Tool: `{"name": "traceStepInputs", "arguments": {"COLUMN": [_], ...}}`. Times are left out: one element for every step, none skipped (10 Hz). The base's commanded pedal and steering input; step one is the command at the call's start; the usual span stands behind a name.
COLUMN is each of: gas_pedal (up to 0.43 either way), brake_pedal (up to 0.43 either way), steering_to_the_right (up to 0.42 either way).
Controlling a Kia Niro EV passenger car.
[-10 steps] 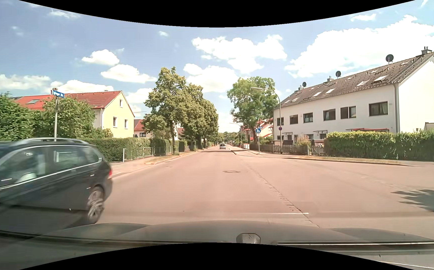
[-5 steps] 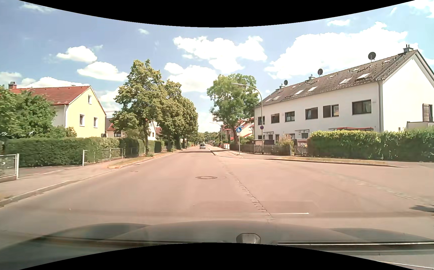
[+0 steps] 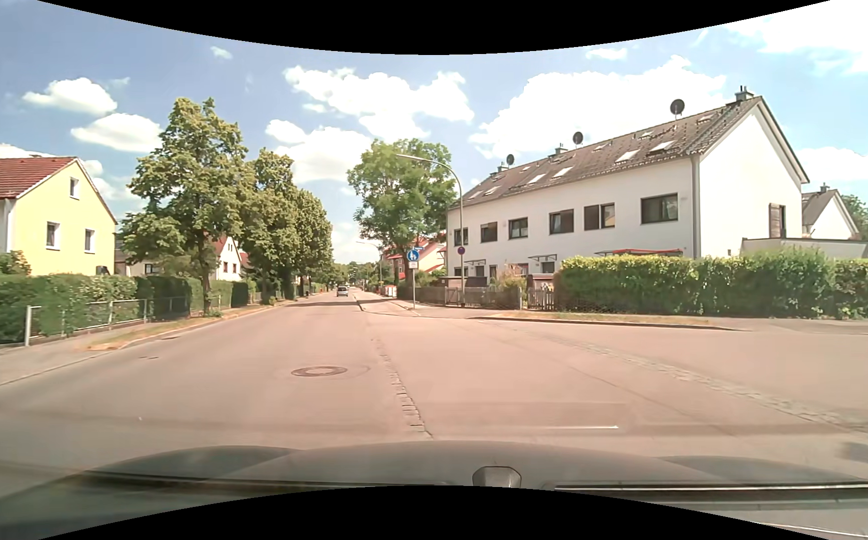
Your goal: Follow the waypoints while adhering to traffic rules and regulations
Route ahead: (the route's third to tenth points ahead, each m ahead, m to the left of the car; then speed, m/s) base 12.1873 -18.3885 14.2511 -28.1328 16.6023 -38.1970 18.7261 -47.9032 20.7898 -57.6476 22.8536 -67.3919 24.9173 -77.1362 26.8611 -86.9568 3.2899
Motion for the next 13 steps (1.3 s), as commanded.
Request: {"name": "traceStepInputs", "arguments": {"gas_pedal": [0.0,0.0,0.0,0.0,0.0,0.0,0.067,0.248,0.268,0.268,0.28,0.28,0.28], "brake_pedal": [0.049,0.024,0.006,0.006,0.006,0.006,0.006,0.006,0.006,0.006,0.006,0.006,0.006], "steering_to_the_right": [0.392,0.406,0.417,0.42,0.421,0.421,0.42,0.414,0.405,0.405,0.405,0.399,0.385]}}
